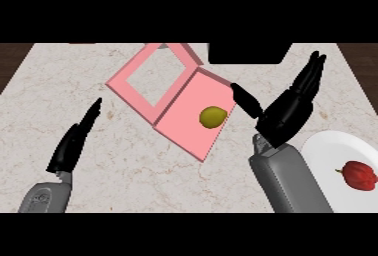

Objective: Pick the lemon from the plate and place it in the cardboard box

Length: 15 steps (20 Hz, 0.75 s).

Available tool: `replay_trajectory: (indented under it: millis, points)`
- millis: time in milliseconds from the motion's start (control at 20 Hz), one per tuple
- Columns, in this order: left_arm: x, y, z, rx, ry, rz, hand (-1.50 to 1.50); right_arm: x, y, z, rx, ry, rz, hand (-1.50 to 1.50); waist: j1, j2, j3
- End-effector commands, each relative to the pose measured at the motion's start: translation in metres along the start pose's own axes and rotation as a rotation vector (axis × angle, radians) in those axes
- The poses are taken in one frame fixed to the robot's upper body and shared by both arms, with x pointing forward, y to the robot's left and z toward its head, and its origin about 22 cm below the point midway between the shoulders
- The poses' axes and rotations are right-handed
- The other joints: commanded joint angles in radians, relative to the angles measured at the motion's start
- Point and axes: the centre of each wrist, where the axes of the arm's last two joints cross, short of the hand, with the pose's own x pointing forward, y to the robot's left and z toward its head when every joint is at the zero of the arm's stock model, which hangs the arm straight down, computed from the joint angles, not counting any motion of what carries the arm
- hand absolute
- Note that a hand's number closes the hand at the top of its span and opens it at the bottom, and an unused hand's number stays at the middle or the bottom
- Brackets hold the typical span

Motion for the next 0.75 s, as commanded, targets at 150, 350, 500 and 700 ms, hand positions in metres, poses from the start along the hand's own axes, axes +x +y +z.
replay_trajectory:
  millis: [150,350,500,700]
  points:
    - [0.0,0.003,0.015,0.003,0.004,-0.001,0.0,-0.033,-0.047,0.034,-0.127,0.131,-0.125,-1.5,-0.004,-0.004,0.0]
    - [-0.006,0.004,0.016,0.002,0.002,0.005,0.0,-0.059,-0.079,0.054,-0.162,0.124,-0.118,-1.5,-0.009,0.0,0.0]
    - [-0.006,0.007,-0.01,0.018,-0.006,-0.014,0.0,-0.077,-0.094,0.073,-0.142,0.137,-0.067,-1.5,-0.014,0.004,-0.001]
    - [0.005,0.011,0.003,0.024,-0.004,-0.001,0.0,-0.07,-0.119,0.061,-0.125,0.125,-0.064,-1.5,-0.004,0.003,0.0]
